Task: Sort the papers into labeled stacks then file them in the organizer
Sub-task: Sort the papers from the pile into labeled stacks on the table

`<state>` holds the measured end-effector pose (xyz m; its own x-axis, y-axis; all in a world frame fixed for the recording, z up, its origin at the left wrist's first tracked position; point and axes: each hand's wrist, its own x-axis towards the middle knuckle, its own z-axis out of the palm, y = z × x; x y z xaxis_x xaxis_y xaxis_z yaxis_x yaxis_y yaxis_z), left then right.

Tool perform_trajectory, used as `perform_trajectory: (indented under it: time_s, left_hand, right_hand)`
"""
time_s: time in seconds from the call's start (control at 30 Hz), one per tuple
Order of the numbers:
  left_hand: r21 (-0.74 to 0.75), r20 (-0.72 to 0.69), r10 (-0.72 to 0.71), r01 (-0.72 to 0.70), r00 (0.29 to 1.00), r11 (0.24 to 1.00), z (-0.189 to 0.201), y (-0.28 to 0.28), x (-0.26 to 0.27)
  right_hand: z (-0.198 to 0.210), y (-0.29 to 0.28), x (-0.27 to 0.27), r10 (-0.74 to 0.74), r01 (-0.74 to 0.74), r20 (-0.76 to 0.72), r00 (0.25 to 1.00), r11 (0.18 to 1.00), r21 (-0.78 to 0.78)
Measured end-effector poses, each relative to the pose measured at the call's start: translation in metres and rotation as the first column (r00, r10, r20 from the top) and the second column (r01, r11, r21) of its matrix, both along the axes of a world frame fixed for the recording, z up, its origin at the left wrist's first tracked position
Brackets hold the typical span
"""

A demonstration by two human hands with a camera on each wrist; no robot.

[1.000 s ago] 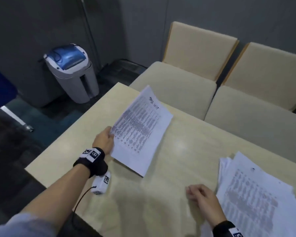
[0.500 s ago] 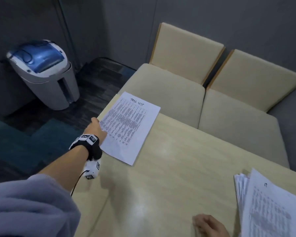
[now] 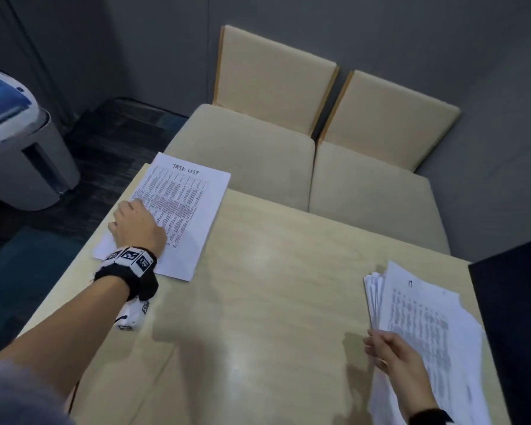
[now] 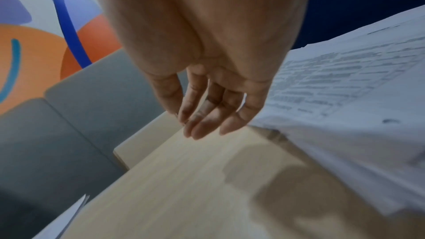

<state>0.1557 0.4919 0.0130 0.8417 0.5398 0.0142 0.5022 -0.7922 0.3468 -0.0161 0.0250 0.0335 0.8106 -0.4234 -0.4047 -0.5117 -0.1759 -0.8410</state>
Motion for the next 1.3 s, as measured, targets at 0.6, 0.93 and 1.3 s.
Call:
perform_trajectory:
  time_s: [0.6,0.93,1.3]
  left_hand:
    - [-0.536,-0.073,-0.61,0.485,0.789,0.691,-0.002,-0.452,-0.115]
    - [-0.345,-0.135,-0.454,0.388,0.881,0.855,-0.001,-0.463,-0.128]
    - [-0.561,0.0,-0.659,0.545,0.752,0.623,-0.002,-0.454,-0.147]
  right_hand:
    - [-0.034,-0.24,-0.027,-0.088,0.053,-0.135,0.987,0.968,-0.245]
    - [-0.035,-0.241,-0.002,0.041,-0.076,-0.212,0.976,0.984,-0.162]
    - [-0.015,-0.252,0.004,-0.088,0.088,-0.017,0.996,0.944,0.317]
